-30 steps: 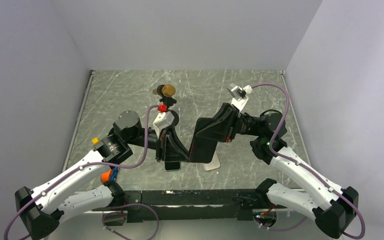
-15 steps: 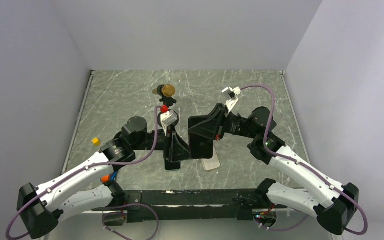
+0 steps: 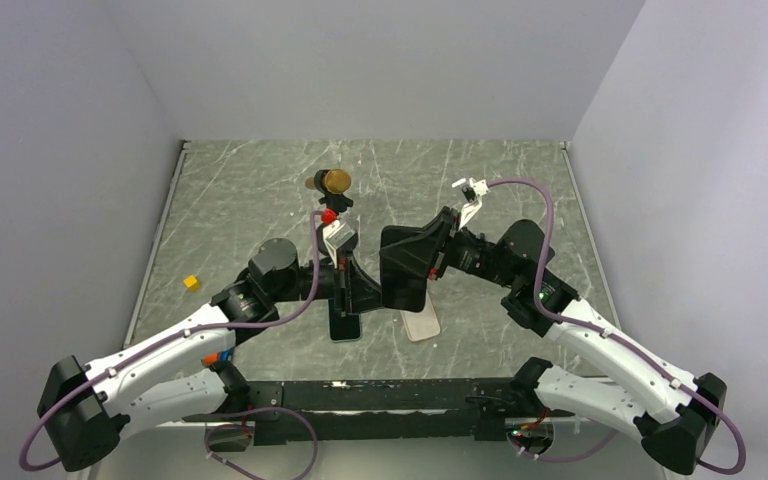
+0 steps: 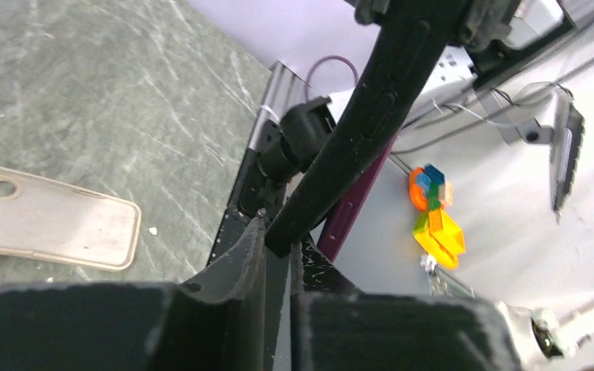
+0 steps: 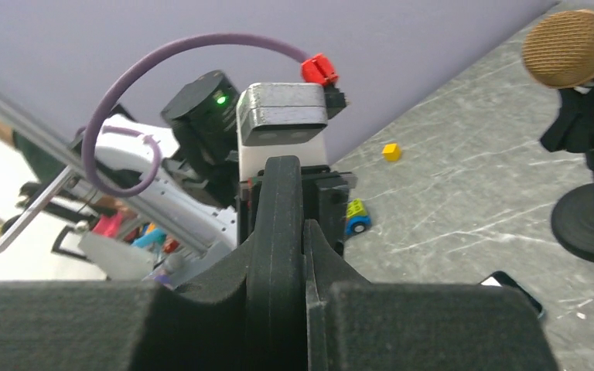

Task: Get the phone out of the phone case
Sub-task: Remove the phone case from the phone.

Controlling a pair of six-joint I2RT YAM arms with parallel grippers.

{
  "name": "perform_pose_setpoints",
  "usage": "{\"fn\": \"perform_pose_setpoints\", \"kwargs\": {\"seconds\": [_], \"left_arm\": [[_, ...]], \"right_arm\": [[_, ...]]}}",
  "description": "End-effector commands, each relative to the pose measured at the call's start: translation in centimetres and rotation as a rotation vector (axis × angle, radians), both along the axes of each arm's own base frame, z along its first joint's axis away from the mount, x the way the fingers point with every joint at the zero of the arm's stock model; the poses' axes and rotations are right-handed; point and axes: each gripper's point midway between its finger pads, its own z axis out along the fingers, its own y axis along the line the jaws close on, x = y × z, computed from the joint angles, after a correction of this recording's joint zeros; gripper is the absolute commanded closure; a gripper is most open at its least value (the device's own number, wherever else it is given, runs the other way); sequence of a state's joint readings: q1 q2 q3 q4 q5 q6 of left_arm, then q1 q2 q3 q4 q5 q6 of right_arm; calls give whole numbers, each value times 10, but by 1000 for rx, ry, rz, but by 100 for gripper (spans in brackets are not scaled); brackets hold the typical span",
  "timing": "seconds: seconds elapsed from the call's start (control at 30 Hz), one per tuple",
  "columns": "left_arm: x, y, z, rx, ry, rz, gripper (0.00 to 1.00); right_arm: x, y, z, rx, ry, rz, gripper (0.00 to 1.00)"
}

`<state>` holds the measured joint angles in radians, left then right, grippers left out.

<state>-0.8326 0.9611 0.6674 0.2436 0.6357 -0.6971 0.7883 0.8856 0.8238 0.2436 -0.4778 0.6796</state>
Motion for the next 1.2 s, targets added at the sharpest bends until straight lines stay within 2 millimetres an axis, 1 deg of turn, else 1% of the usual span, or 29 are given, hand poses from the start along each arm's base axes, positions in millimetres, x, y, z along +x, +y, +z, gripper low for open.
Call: {"fn": "perform_pose_setpoints", "kwargs": {"seconds": [0.0, 0.03, 0.1, 0.13, 0.2, 0.23, 0.27, 0.3, 0.43, 0.5, 0.57, 0.7, 0.77, 0.8, 0.83, 0.87, 0.93, 0.97, 1.03, 1.07, 1.1, 1.17], "left_arm": [[53, 6, 12, -8, -60, 298, 94], [61, 13, 1, 38, -44, 358, 100], [80, 28, -21, 125, 7, 501, 100], [87, 36, -30, 156, 23, 564, 100], [97, 49, -45, 202, 55, 658, 100], [102, 54, -50, 215, 62, 700, 100], [105, 59, -57, 235, 73, 735, 100], [108, 65, -64, 261, 87, 772, 100], [117, 81, -77, 292, 96, 875, 100], [119, 86, -79, 306, 96, 902, 100], [120, 87, -77, 309, 83, 903, 100], [117, 86, -69, 292, 77, 891, 100], [110, 81, -59, 270, 43, 832, 100], [106, 80, -53, 268, 26, 804, 100], [100, 76, -47, 263, 5, 757, 95], [90, 69, -40, 253, -14, 677, 83], [72, 61, -29, 238, -49, 558, 53], [63, 58, -24, 229, -62, 507, 41], [47, 56, -14, 211, -81, 424, 19], [38, 56, -9, 195, -91, 387, 12], [30, 56, -2, 174, -102, 350, 9], [7, 52, 17, 95, -129, 238, 6]], "right_arm": [[-28, 3, 43, 117, 6, 80, 100], [-27, 1, 42, 122, 22, 68, 100], [-26, 0, 44, 145, 50, 65, 100], [-29, -1, 49, 167, 57, 77, 100], [-34, -2, 58, 230, 82, 104, 100], [-36, -5, 64, 279, 116, 121, 100], [-41, -9, 75, 348, 111, 144, 100], [-43, -13, 82, 403, 120, 162, 100], [-48, -19, 97, 518, 179, 219, 100], [-50, -21, 103, 555, 194, 243, 100], [-50, -23, 108, 586, 211, 253, 100], [-49, -21, 106, 575, 218, 259, 100], [-40, -16, 93, 490, 195, 183, 100], [-33, -13, 81, 421, 206, 134, 100], [-28, -15, 73, 379, 196, 85, 100], [-23, -18, 66, 339, 186, 36, 100], [-11, -25, 51, 246, 182, -54, 100], [-5, -29, 44, 200, 189, -103, 100], [2, -37, 34, 138, 185, -169, 100], [5, -41, 31, 113, 182, -201, 100], [6, -45, 31, 96, 176, -222, 100], [6, -50, 33, 82, 159, -243, 100]]}}
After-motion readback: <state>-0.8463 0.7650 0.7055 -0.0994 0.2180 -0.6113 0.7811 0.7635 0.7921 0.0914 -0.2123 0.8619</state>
